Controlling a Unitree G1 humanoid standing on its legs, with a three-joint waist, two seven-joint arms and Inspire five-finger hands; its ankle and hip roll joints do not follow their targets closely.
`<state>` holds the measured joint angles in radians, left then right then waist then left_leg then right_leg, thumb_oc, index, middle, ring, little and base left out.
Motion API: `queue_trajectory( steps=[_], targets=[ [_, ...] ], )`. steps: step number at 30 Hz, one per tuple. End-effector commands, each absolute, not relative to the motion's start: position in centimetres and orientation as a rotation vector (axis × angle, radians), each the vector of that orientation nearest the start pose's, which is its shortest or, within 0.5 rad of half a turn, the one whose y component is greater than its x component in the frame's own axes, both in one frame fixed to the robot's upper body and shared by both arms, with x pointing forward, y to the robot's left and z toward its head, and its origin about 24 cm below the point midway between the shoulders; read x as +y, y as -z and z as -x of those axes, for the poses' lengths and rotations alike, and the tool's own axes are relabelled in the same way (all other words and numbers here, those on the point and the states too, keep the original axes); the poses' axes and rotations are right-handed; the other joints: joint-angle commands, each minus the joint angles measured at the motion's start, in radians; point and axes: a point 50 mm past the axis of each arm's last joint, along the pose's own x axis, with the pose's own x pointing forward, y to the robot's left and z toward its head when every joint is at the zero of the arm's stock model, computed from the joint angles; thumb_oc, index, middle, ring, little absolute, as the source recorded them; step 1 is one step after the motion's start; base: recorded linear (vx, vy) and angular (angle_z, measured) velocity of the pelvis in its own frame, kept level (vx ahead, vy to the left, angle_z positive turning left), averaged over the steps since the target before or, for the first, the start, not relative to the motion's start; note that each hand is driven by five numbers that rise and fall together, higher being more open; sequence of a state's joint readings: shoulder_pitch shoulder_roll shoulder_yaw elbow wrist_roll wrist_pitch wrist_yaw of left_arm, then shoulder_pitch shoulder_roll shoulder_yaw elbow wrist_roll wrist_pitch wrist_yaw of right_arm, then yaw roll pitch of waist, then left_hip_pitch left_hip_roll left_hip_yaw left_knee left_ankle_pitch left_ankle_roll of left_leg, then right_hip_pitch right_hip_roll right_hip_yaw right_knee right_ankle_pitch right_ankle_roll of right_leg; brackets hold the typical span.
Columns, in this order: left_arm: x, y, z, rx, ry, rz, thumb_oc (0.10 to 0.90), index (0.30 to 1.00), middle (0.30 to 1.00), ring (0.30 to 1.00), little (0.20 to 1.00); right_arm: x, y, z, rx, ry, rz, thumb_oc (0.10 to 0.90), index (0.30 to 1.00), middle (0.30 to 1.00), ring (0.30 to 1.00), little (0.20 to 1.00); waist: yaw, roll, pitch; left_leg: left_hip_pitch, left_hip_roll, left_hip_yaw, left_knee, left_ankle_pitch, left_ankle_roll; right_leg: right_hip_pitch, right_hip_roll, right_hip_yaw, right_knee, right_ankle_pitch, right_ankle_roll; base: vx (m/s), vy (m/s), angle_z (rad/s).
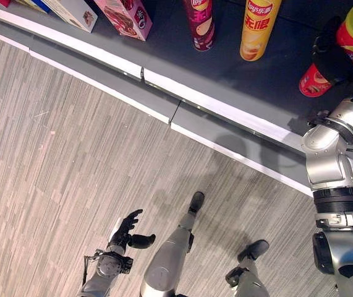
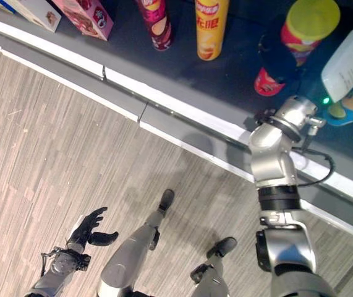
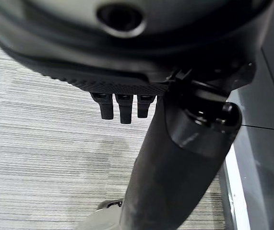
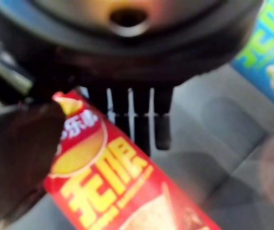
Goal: Put the goods on the table back onto the shelves and tidy them up.
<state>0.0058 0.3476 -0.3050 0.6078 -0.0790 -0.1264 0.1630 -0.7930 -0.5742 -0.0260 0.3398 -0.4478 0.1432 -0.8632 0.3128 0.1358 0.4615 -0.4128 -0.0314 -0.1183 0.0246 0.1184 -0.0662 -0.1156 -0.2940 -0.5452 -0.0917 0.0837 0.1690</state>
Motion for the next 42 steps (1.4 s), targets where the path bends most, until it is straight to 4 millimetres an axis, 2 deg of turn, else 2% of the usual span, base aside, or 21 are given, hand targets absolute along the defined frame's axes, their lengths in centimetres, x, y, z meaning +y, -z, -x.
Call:
queue_trajectory(
  steps=[1, 4, 5, 6, 16, 18, 20, 23, 24, 25, 27, 28, 31, 32, 35, 36, 37, 38, 40, 41, 42],
  targets=[
    [21.7, 8.7, -18.5, 0.552, 0.010, -0.421, 0.800, 0.900, 0.900, 0.900, 0.900, -25.6, -29.4, -31.2, -0.948, 1.112, 0.763, 0.400, 0.300, 0.300, 0.300, 0.300, 0.011, 0.014, -0.085, -0.004, -0.001, -0.016, -0.024, -0.061, 0.007, 0.007, -0.058, 0.027, 0.131, -0.089, 0.055, 0.00, 0.000, 0.00],
    [21.5, 8.7, -18.5, 0.548, 0.011, -0.422, 0.800, 0.900, 0.900, 0.900, 0.900, -25.4, -28.9, -31.6, -0.928, 1.092, 0.764, 0.400, 0.300, 0.300, 0.300, 0.300, 0.008, 0.013, -0.086, -0.002, 0.001, -0.020, -0.028, -0.058, 0.005, 0.009, -0.058, 0.021, 0.132, -0.089, 0.055, 0.00, 0.000, 0.00],
    [21.5, 8.7, -18.6, 0.546, 0.009, -0.420, 0.800, 0.900, 0.900, 0.900, 0.900, -25.5, -28.8, -31.7, -0.921, 1.090, 0.762, 0.758, 0.836, 0.836, 0.836, 0.836, 0.007, 0.013, -0.085, 0.000, 0.000, -0.022, -0.030, -0.057, 0.005, 0.010, -0.058, 0.020, 0.132, -0.090, 0.055, -0.01, -0.001, 0.03],
    [21.5, 8.7, -18.5, 0.547, 0.010, -0.421, 0.800, 0.900, 0.900, 0.900, 0.900, -25.5, -28.8, -31.7, -0.919, 1.090, 0.759, 0.800, 0.900, 0.900, 0.900, 0.900, 0.006, 0.014, -0.085, 0.000, -0.001, -0.023, -0.030, -0.058, 0.005, 0.010, -0.058, 0.021, 0.133, -0.090, 0.055, -0.01, -0.003, 0.04],
    [21.7, 8.9, -18.4, 0.564, 0.007, -0.432, 0.800, 0.900, 0.900, 0.900, 0.900, -24.8, -28.0, -31.9, -0.910, 1.042, 0.755, 0.800, 0.900, 0.900, 0.900, 0.900, -0.003, 0.000, -0.101, 0.018, 0.004, -0.022, -0.028, -0.064, 0.004, 0.024, -0.059, 0.026, 0.131, -0.088, 0.056, -0.01, 0.005, 0.00],
    [21.8, 8.9, -18.3, 0.568, 0.010, -0.436, 0.800, 0.900, 0.900, 0.900, 0.900, -24.8, -27.9, -31.7, -0.912, 1.033, 0.758, 0.800, 0.900, 0.900, 0.900, 0.900, -0.001, -0.001, -0.100, 0.013, 0.003, -0.017, -0.021, -0.045, 0.010, 0.021, -0.061, 0.011, 0.130, -0.066, 0.048, -0.04, 0.022, 0.00],
    [21.8, 9.0, -18.3, 0.573, 0.009, -0.436, 0.800, 0.900, 0.900, 0.900, 0.900, -24.8, -27.8, -31.7, -0.913, 1.027, 0.755, 0.800, 0.900, 0.900, 0.900, 0.900, -0.005, -0.009, -0.109, 0.024, 0.008, -0.020, -0.026, -0.064, 0.004, 0.033, -0.054, 0.026, 0.125, -0.085, 0.054, 0.03, -0.047, 0.02],
    [22.1, 9.4, -18.0, 0.605, 0.005, -0.444, 0.800, 0.900, 0.900, 0.900, 0.900, -24.4, -28.0, -31.2, -0.948, 0.996, 0.715, 0.800, 0.900, 0.900, 0.900, 0.900, -0.011, -0.026, -0.118, 0.032, 0.015, -0.010, -0.020, -0.050, 0.006, 0.036, -0.051, 0.020, 0.119, -0.063, 0.046, -0.08, -0.006, -0.04],
    [22.8, 9.9, -17.5, 0.652, -0.016, -0.450, 0.800, 0.900, 0.900, 0.900, 0.900, -23.4, -27.6, -30.8, -0.970, 0.928, 0.678, 0.800, 0.900, 0.900, 0.900, 0.900, -0.023, -0.052, -0.135, 0.058, 0.029, 0.001, -0.025, -0.053, 0.002, 0.054, -0.039, 0.025, 0.107, -0.059, 0.044, 0.00, -0.091, -0.10],
    [23.5, 10.3, -16.9, 0.691, -0.039, -0.443, 0.800, 0.900, 0.900, 0.900, 0.900, -22.6, -26.5, -30.5, -0.959, 0.831, 0.653, 0.800, 0.900, 0.900, 0.900, 0.900, -0.037, -0.077, -0.154, 0.085, 0.043, 0.016, -0.033, -0.057, -0.001, 0.073, -0.026, 0.035, 0.090, -0.056, 0.041, 0.02, -0.112, -0.05],
    [24.3, 10.5, -16.2, 0.727, -0.075, -0.421, 0.800, 0.900, 0.900, 0.900, 0.900, -21.4, -24.7, -30.3, -0.901, 0.670, 0.556, 0.800, 0.900, 0.900, 0.900, 0.900, -0.051, -0.106, -0.174, 0.124, 0.060, 0.037, -0.043, -0.060, -0.004, 0.098, -0.012, 0.048, 0.073, -0.051, 0.039, 0.04, -0.076, -0.21],
    [24.8, 10.7, -15.7, 0.754, -0.096, -0.410, 0.800, 0.900, 0.900, 0.900, 0.900, -20.5, -23.2, -30.1, -0.852, 0.540, 0.436, 0.800, 0.900, 0.900, 0.900, 0.900, -0.066, -0.122, -0.184, 0.146, 0.072, 0.052, -0.051, -0.059, -0.007, 0.111, -0.004, 0.055, 0.062, -0.046, 0.039, 0.05, -0.054, -0.44],
    [26.4, 11.1, -14.3, 0.821, -0.147, -0.372, 0.800, 0.900, 0.900, 0.900, 0.900, -18.9, -18.7, -29.4, -0.654, 0.195, 0.149, 0.800, 0.900, 0.900, 0.900, 0.900, -0.099, -0.165, -0.223, 0.215, 0.098, 0.096, -0.074, -0.057, -0.014, 0.149, 0.017, 0.077, 0.030, -0.035, 0.036, 0.03, -0.064, -0.37],
    [27.4, 11.4, -13.3, 0.867, -0.179, -0.348, 0.800, 0.900, 0.900, 0.900, 0.900, -18.6, -15.9, -28.7, -0.528, 0.051, 0.054, 0.800, 0.900, 0.900, 0.900, 0.900, -0.118, -0.184, -0.254, 0.259, 0.110, 0.119, -0.095, -0.052, -0.021, 0.173, 0.028, 0.086, 0.013, -0.029, 0.034, 0.07, -0.042, -0.63],
    [27.8, 11.7, -12.7, 0.890, -0.205, -0.301, 0.800, 0.900, 0.900, 0.900, 0.900, -18.6, -12.3, -26.6, -0.366, -0.150, -0.037, 0.800, 0.900, 0.900, 0.900, 0.900, -0.155, -0.198, -0.292, 0.300, 0.125, 0.149, -0.109, -0.051, -0.036, 0.188, 0.041, 0.099, 0.010, -0.031, 0.031, 0.02, -0.049, -0.56],
    [27.8, 11.8, -12.8, 0.892, -0.199, -0.295, 0.800, 0.900, 0.900, 0.900, 0.900, -18.6, -10.5, -25.8, -0.280, -0.212, -0.079, 0.800, 0.900, 0.900, 0.900, 0.900, -0.170, -0.199, -0.305, 0.313, 0.132, 0.158, -0.112, -0.048, -0.040, 0.192, 0.045, 0.106, 0.009, -0.030, 0.029, 0.01, -0.069, -0.38],
    [27.7, 12.0, -12.6, 0.897, -0.183, -0.276, 0.800, 0.900, 0.900, 0.900, 0.900, -19.1, -6.5, -23.4, -0.091, -0.292, -0.108, 0.800, 0.900, 0.900, 0.900, 0.900, -0.206, -0.200, -0.329, 0.351, 0.148, 0.187, -0.112, -0.056, -0.049, 0.207, 0.056, 0.130, 0.007, -0.035, 0.025, 0.00, -0.060, -0.17],
    [27.7, 12.0, -12.6, 0.897, -0.183, -0.276, 0.800, 0.900, 0.900, 0.900, 0.900, -19.1, -6.6, -23.4, -0.091, -0.292, -0.108, 0.800, 0.900, 0.900, 0.900, 0.900, -0.206, -0.200, -0.331, 0.347, 0.147, 0.186, -0.112, -0.054, -0.048, 0.204, 0.055, 0.129, 0.007, -0.033, 0.025, 0.01, -0.053, -0.27],
    [27.4, 11.8, -12.9, 0.873, -0.161, -0.263, 0.800, 0.900, 0.900, 0.900, 0.900, -20.4, -3.3, -21.5, 0.080, -0.304, -0.037, 0.800, 0.900, 0.900, 0.900, 0.900, -0.238, -0.198, -0.351, 0.368, 0.162, 0.208, -0.112, -0.055, -0.056, 0.207, 0.063, 0.143, 0.006, -0.036, 0.023, 0.00, -0.036, -0.43],
    [27.4, 11.8, -12.9, 0.874, -0.161, -0.263, 0.800, 0.900, 0.900, 0.900, 0.900, -20.4, -3.3, -21.4, 0.080, -0.304, -0.037, 0.800, 0.900, 0.900, 0.900, 0.900, -0.237, -0.197, -0.351, 0.369, 0.163, 0.209, -0.112, -0.055, -0.056, 0.207, 0.063, 0.143, 0.006, -0.036, 0.023, -0.02, -0.029, -0.34],
    [27.3, 11.8, -13.1, 0.865, -0.153, -0.257, 0.800, 0.900, 0.900, 0.900, 0.900, -20.8, -2.1, -20.9, 0.140, -0.297, -0.005, 0.800, 0.900, 0.900, 0.900, 0.900, -0.246, -0.195, -0.355, 0.375, 0.168, 0.217, -0.112, -0.055, -0.058, 0.205, 0.066, 0.150, 0.007, -0.038, 0.021, -0.01, -0.036, -0.32]
  ],
)
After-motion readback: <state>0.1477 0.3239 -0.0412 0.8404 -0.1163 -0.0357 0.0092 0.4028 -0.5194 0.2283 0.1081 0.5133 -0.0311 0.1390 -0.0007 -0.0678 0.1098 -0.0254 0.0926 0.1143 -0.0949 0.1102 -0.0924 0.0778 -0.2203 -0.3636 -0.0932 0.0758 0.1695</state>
